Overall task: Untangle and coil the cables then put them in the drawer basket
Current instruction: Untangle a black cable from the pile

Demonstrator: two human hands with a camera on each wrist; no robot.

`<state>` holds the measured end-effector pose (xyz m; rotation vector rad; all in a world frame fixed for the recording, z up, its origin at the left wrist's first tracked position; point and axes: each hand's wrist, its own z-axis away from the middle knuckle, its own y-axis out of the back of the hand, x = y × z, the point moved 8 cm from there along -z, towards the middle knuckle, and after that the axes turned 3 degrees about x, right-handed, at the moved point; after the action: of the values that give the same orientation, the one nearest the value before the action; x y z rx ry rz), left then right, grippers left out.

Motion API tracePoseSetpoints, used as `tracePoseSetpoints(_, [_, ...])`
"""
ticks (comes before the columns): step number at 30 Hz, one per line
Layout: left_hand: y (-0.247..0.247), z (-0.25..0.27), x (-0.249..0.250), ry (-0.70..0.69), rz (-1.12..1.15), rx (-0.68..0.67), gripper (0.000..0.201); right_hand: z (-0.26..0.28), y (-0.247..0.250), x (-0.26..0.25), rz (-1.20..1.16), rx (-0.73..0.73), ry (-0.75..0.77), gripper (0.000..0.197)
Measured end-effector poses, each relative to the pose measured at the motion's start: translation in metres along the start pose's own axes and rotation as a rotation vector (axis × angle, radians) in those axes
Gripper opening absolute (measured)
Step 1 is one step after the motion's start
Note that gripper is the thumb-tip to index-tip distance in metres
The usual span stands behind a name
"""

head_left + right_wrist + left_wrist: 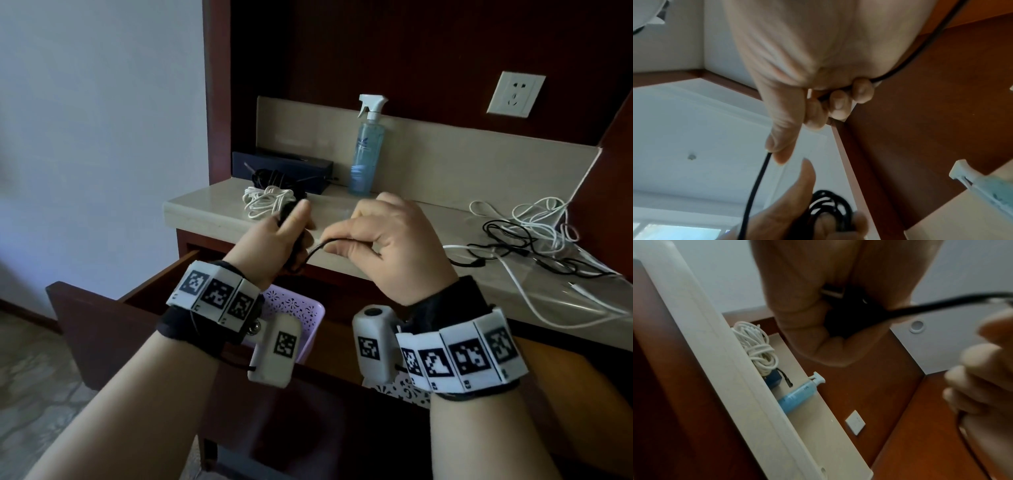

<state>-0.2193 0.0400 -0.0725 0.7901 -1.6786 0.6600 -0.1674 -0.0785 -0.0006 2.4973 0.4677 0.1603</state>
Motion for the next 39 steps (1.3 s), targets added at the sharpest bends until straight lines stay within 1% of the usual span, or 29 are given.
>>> tracePoseSetpoints(3, [-0.024, 0.013, -0.004, 0.064, -0.008, -0.209, 0.057, -0.002, -0.002, 0.008, -0.030, 0.029, -0.082, 0.028])
tracePoseSetpoints(6, [-0.034, 0.022, -0.009, 0.142, 0.101, -0.336, 0.070, 0.005, -0.001, 0.023, -0.079, 0.079, -0.217, 0.032])
tracePoseSetpoints(8, [-0.037, 0.022, -0.012, 0.164, 0.138, -0.402, 0.083, 0.010, 0.000, 0.029, -0.106, 0.094, -0.277, 0.034])
tracePoseSetpoints(9, [-0.038, 0.022, -0.013, 0.168, 0.147, -0.435, 0.081, 0.012, 0.000, 0.030, -0.122, 0.088, -0.294, 0.034])
tracePoseSetpoints(11, [-0.042, 0.026, -0.011, 0.164, 0.146, -0.525, 0.068, 0.014, -0.001, 0.033, -0.154, 0.069, -0.344, 0.031])
tracePoseSetpoints(13, [-0.046, 0.031, -0.007, 0.154, 0.071, -0.611, 0.040, 0.013, 0.000, 0.035, -0.173, 0.050, -0.381, 0.029])
tracePoseSetpoints(14, [-0.047, 0.032, -0.005, 0.160, 0.017, -0.619, 0.028, 0.012, 0.000, 0.035, -0.169, 0.036, -0.371, 0.026])
tracePoseSetpoints(15, [-0.047, 0.032, -0.004, 0.175, -0.024, -0.613, 0.023, 0.011, 0.001, 0.035, -0.167, 0.022, -0.355, 0.024])
tracePoseSetpoints(17, [-0.047, 0.030, -0.004, 0.203, -0.086, -0.607, 0.024, 0.007, 0.001, 0.035, -0.169, -0.008, -0.331, 0.025])
tracePoseSetpoints(19, [-0.046, 0.027, -0.003, 0.221, -0.145, -0.599, 0.017, 0.004, -0.001, 0.038, -0.147, -0.059, -0.298, 0.027])
tracePoseSetpoints(21, [-0.044, 0.024, -0.003, 0.243, -0.207, -0.594, 0.017, 0.002, -0.004, 0.040, -0.095, -0.151, -0.261, 0.027])
tracePoseSetpoints(24, [-0.044, 0.020, -0.005, 0.274, -0.291, -0.588, 0.027, -0.002, -0.008, 0.043, -0.028, -0.335, -0.257, 0.022])
tracePoseSetpoints(27, [-0.046, 0.018, -0.004, 0.294, -0.333, -0.577, 0.018, -0.004, -0.008, 0.048, 0.061, -0.433, -0.285, 0.023])
tracePoseSetpoints(29, [-0.045, 0.015, -0.002, 0.292, -0.379, -0.547, 0.014, -0.005, -0.008, 0.050, 0.054, -0.440, -0.310, 0.023])
tracePoseSetpoints(31, [-0.045, 0.014, -0.005, 0.300, -0.485, -0.556, 0.020, -0.005, -0.007, 0.050, 0.052, -0.433, -0.306, 0.022])
tracePoseSetpoints(34, [-0.042, 0.013, -0.008, 0.313, -0.714, -0.600, 0.030, -0.004, -0.010, 0.048, 0.100, -0.466, -0.272, 0.023])
tracePoseSetpoints(35, [-0.042, 0.012, -0.006, 0.307, -0.745, -0.597, 0.031, -0.004, -0.010, 0.048, 0.103, -0.458, -0.275, 0.023])
tracePoseSetpoints(37, [-0.040, 0.010, -0.002, 0.328, -0.693, -0.578, 0.031, -0.007, -0.006, 0.050, 0.106, -0.411, -0.288, 0.026])
tracePoseSetpoints(38, [-0.040, 0.010, -0.001, 0.352, -0.656, -0.575, 0.031, -0.009, -0.003, 0.049, 0.132, -0.402, -0.269, 0.027])
tracePoseSetpoints(39, [-0.039, 0.011, -0.001, 0.376, -0.635, -0.584, 0.033, -0.010, -0.003, 0.047, 0.181, -0.424, -0.225, 0.031])
